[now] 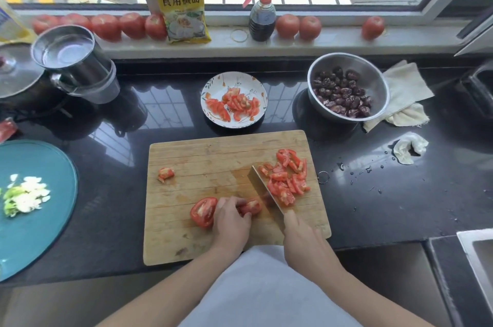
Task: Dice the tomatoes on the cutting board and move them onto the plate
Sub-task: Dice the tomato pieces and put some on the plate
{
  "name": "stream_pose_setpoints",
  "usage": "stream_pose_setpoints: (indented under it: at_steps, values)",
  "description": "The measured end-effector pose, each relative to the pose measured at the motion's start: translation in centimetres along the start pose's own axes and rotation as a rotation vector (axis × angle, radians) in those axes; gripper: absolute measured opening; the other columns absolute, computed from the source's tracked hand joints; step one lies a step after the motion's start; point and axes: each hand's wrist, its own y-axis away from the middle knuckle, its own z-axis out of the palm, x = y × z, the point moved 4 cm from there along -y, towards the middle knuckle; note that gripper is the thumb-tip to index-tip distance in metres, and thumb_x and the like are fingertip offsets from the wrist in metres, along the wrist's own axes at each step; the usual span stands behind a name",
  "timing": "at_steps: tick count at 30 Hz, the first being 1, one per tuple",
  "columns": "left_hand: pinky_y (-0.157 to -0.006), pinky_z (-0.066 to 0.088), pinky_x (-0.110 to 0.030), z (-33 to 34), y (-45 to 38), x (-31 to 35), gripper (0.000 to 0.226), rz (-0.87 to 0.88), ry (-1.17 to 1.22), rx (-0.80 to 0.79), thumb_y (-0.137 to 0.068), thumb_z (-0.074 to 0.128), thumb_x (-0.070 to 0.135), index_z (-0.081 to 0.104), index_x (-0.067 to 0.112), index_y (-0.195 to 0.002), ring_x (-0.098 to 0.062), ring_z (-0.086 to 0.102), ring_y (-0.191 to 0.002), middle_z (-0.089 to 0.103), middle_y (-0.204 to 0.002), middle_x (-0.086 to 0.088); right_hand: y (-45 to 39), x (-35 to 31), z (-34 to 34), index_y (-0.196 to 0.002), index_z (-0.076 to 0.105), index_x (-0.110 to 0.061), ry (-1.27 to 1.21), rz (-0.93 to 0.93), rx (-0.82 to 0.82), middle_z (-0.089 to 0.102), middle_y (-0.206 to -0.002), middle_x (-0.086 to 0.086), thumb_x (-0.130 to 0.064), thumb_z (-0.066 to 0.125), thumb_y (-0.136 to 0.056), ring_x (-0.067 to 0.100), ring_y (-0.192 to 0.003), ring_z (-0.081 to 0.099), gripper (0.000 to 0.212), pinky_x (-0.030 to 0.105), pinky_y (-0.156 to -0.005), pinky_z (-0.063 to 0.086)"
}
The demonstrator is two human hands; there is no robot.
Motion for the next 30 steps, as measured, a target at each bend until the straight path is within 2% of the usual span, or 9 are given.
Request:
stream_pose_setpoints:
  at_steps: [3, 7, 9, 13, 16, 19, 23, 27, 30]
  values:
    - [-0.092, 0.049, -0.034, 0.0, 0.0, -0.1, 0.019, 0.009, -0.006, -0.018, -0.091, 0.075, 0.014, 0.072, 0.017, -0.11, -0.021, 0.059, -0.103, 0.056, -0.107, 0.003, 0.1, 1.8, 1.5, -0.082, 0.017, -0.028, 0.049, -0.046, 0.01, 0.038, -0.081, -0.007, -0.004, 0.034, -0.094, 0.028, -0.072, 0.043, 0.031, 0.038, -0.061, 0.032]
    - [-0.092, 0.05, -0.034, 0.1, 0.0, -0.1, 0.02, 0.01, -0.01, -0.021, -0.091, 0.074, 0.013, 0.072, 0.018, -0.11, -0.019, 0.058, -0.104, 0.057, -0.108, 0.003, 0.4, 4.1, 1.8, -0.083, 0.017, -0.029, 0.139, -0.055, 0.031, 0.042, -0.078, -0.007, -0.01, 0.04, -0.097, 0.026, -0.062, 0.041, 0.032, 0.04, -0.059, 0.04]
    - [-0.091, 0.049, -0.034, 0.1, 0.0, 0.1, 0.018, 0.004, -0.011, -0.014, -0.091, 0.074, 0.013, 0.072, 0.019, -0.108, -0.019, 0.058, -0.104, 0.057, -0.108, 0.003, 0.6, 4.6, 1.2, -0.086, 0.021, -0.028, 0.167, -0.043, 0.065, 0.043, -0.079, -0.007, -0.013, 0.042, -0.098, 0.026, -0.06, 0.041, 0.028, 0.036, -0.056, 0.036]
    - [-0.089, 0.045, -0.029, 0.1, 0.1, 0.3, 0.019, 0.005, -0.024, -0.002, -0.09, 0.074, 0.011, 0.072, 0.017, -0.107, -0.018, 0.058, -0.104, 0.057, -0.106, 0.003, 0.2, 6.3, 0.7, -0.083, 0.028, -0.027, 0.202, 0.04, 0.075, 0.036, -0.063, -0.008, -0.008, 0.069, -0.08, 0.025, -0.043, 0.05, 0.045, 0.033, -0.04, 0.027]
    - [-0.084, 0.039, -0.024, 0.1, 0.1, 0.4, 0.018, 0.001, -0.03, 0.011, -0.09, 0.073, 0.01, 0.072, 0.016, -0.107, -0.017, 0.057, -0.102, 0.055, -0.105, 0.004, -0.3, 6.5, 0.3, -0.081, 0.018, -0.029, 0.189, 0.036, 0.141, 0.033, -0.065, -0.007, -0.018, 0.052, -0.096, 0.031, -0.053, 0.052, 0.039, 0.041, -0.05, 0.044]
    - [-0.084, 0.038, -0.021, 0.0, 0.2, 0.6, 0.018, -0.016, -0.025, 0.009, -0.091, 0.073, 0.011, 0.072, 0.017, -0.108, -0.014, 0.057, -0.103, 0.055, -0.106, 0.005, -0.8, 5.8, 0.0, -0.08, 0.02, -0.027, 0.104, -0.007, 0.179, 0.035, -0.067, -0.006, -0.023, 0.037, -0.103, 0.027, -0.055, 0.04, 0.029, 0.04, -0.055, 0.038]
    - [-0.088, 0.043, -0.023, -0.1, 0.2, 0.7, 0.018, -0.024, -0.012, 0.001, -0.092, 0.071, 0.011, 0.071, 0.018, -0.109, -0.015, 0.057, -0.104, 0.055, -0.108, 0.005, -1.2, 4.5, -0.5, -0.082, 0.025, -0.023, 0.071, -0.014, 0.154, 0.034, -0.068, -0.005, -0.017, 0.037, -0.102, 0.021, -0.054, 0.035, 0.024, 0.033, -0.049, 0.021]
    - [-0.087, 0.046, -0.025, -0.2, 0.1, 0.7, 0.018, -0.007, -0.026, 0.001, -0.093, 0.071, 0.011, 0.071, 0.017, -0.109, -0.016, 0.059, -0.104, 0.054, -0.107, 0.005, -1.6, 2.9, -0.5, -0.082, 0.019, -0.027, 0.154, -0.044, 0.144, 0.031, -0.075, -0.006, -0.007, 0.038, -0.098, 0.029, -0.065, 0.038, 0.032, 0.038, -0.059, 0.028]
    - [-0.089, 0.046, -0.026, -0.3, 0.1, 0.9, 0.02, -0.008, -0.042, 0.001, -0.093, 0.069, 0.01, 0.071, 0.016, -0.112, -0.016, 0.057, -0.106, 0.053, -0.109, 0.005, -2.0, 2.0, 0.0, -0.083, 0.016, -0.029, 0.143, -0.021, 0.133, 0.028, -0.075, -0.008, 0.001, 0.039, -0.089, 0.03, -0.065, 0.039, 0.038, 0.044, -0.062, 0.042]
